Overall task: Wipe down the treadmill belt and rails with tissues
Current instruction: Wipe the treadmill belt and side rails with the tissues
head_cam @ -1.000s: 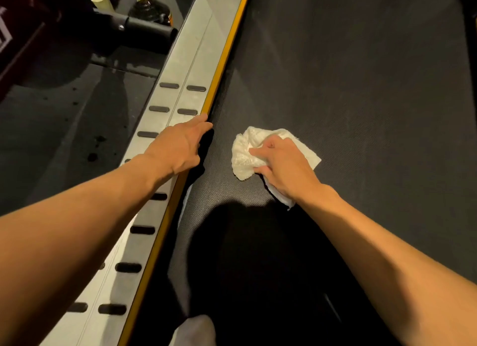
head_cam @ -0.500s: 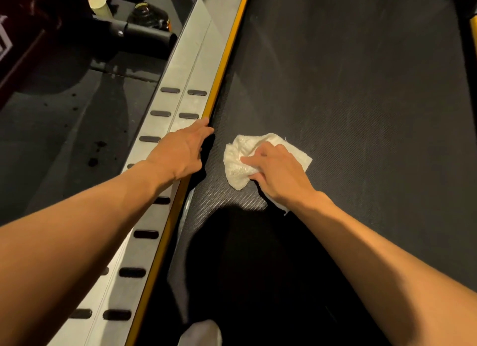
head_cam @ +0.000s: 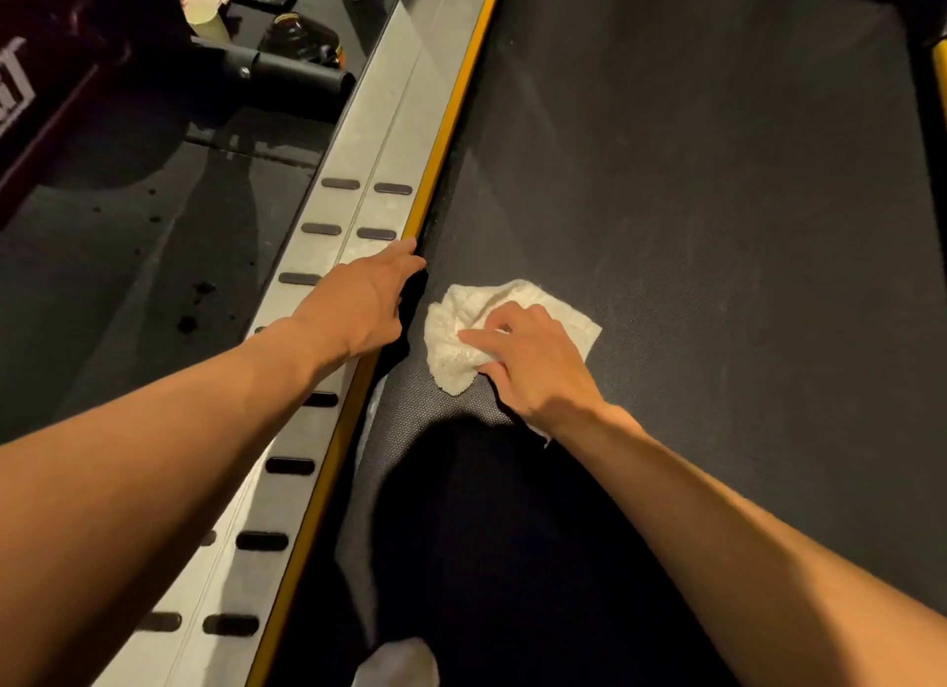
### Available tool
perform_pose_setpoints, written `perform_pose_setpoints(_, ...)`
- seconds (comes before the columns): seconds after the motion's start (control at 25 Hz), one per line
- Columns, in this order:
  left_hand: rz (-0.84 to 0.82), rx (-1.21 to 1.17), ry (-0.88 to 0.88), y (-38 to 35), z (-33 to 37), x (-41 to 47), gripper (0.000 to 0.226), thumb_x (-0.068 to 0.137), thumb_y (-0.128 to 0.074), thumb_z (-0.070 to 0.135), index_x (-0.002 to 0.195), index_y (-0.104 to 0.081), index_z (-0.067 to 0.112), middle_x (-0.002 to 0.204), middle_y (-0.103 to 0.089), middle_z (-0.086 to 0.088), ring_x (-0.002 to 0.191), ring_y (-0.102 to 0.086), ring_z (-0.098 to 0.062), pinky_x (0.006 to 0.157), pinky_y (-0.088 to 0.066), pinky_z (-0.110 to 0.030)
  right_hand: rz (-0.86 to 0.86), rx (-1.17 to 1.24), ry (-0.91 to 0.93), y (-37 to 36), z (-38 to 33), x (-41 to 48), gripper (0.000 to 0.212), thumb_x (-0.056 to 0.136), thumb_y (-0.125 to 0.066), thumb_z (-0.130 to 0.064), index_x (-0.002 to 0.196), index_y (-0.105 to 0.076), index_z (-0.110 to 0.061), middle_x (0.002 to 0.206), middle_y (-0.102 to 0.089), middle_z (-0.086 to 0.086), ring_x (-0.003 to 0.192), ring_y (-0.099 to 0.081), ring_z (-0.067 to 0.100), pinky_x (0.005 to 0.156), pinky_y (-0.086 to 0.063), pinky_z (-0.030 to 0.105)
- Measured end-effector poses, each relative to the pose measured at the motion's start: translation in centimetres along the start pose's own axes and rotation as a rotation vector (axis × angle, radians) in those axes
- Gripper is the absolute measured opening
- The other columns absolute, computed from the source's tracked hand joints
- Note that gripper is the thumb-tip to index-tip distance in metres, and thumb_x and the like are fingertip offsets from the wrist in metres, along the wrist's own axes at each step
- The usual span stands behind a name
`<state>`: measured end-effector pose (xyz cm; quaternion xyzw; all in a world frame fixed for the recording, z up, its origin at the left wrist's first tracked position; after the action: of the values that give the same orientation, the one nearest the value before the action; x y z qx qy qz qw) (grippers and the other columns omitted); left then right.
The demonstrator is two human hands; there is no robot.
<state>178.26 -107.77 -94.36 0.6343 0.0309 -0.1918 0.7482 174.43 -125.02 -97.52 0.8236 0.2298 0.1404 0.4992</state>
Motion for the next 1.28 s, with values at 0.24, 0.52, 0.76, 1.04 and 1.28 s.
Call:
perform_pose_setpoints(0.24, -0.003, -0.004, -0.021, -0.4, 0.0, 0.1, 0.060, 0.089, -0.059, 0.022, 0.144, -0.036, 0.013, 0.159, -0.018, -0.001, 0.124, -0.051, -0.029, 0.097, -0.047, -0.042, -0.035, -0.075, 0.107, -1.0, -3.6, 3.4, 0.035, 0.087, -0.063, -0.013, 0.120, -0.065, -0.024, 0.112, -0.055, 0.007, 0.091, -0.048, 0.029, 0.071, -0.036, 0.036)
perform_pose_setpoints(0.52, 0.141, 0.092, 0.038, -0.6, 1.2, -3.3, 0.037, 0.091, -0.054, 0.019, 0.124, -0.049, 0.003, 0.126, -0.044, -0.016, 0.100, -0.053, -0.033, 0.077, -0.054, -0.045, -0.100, 0.150, -0.006, -0.8, -2.4, 0.5, 0.036, 0.090, -0.060, -0.018, 0.123, -0.063, -0.031, 0.115, -0.052, -0.004, 0.098, -0.036, 0.013, 0.090, -0.038, 0.039)
perform_pose_setpoints(0.76, 0.204, -0.010, 0.104, -2.4, -0.2, -8.5, 0.036, 0.089, -0.050, 0.021, 0.119, -0.049, 0.001, 0.119, -0.049, -0.019, 0.103, -0.051, -0.035, 0.081, -0.051, -0.046, -0.130, 0.047, -0.089, -2.2, -5.7, 1.3, 0.040, 0.090, -0.058, -0.026, 0.130, -0.053, -0.029, 0.122, -0.046, 0.003, 0.108, -0.041, 0.026, 0.090, -0.042, 0.045)
perform_pose_setpoints(1.04, 0.381, 0.036, 0.024, -4.8, 0.0, -8.8, 0.058, 0.080, -0.048, 0.015, 0.135, -0.045, -0.006, 0.131, -0.048, -0.023, 0.115, -0.046, -0.038, 0.102, -0.036, -0.045, -0.068, 0.263, -0.111, -2.3, -3.3, -1.8, 0.032, 0.085, -0.065, -0.021, 0.115, -0.067, -0.030, 0.108, -0.051, -0.007, 0.103, -0.045, 0.018, 0.093, -0.037, 0.031)
perform_pose_setpoints(1.28, 0.359, -0.073, 0.059, -3.9, 0.3, -9.2, 0.054, 0.083, -0.048, 0.016, 0.134, -0.044, 0.001, 0.129, -0.048, -0.014, 0.113, -0.044, -0.028, 0.102, -0.036, -0.036, -0.087, 0.104, -0.302, -1.3, -4.2, 2.0, 0.043, 0.083, -0.069, -0.030, 0.123, -0.055, -0.025, 0.119, -0.048, 0.006, 0.108, -0.046, 0.026, 0.091, -0.039, 0.032)
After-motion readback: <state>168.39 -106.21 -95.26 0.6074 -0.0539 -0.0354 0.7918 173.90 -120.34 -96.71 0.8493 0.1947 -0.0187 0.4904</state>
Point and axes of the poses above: each hand's wrist, its own x-axis towards the middle knuckle, its own y-axis out of the back of the hand, z = x × y, the point moved 6 cm from there along x, towards the middle knuckle
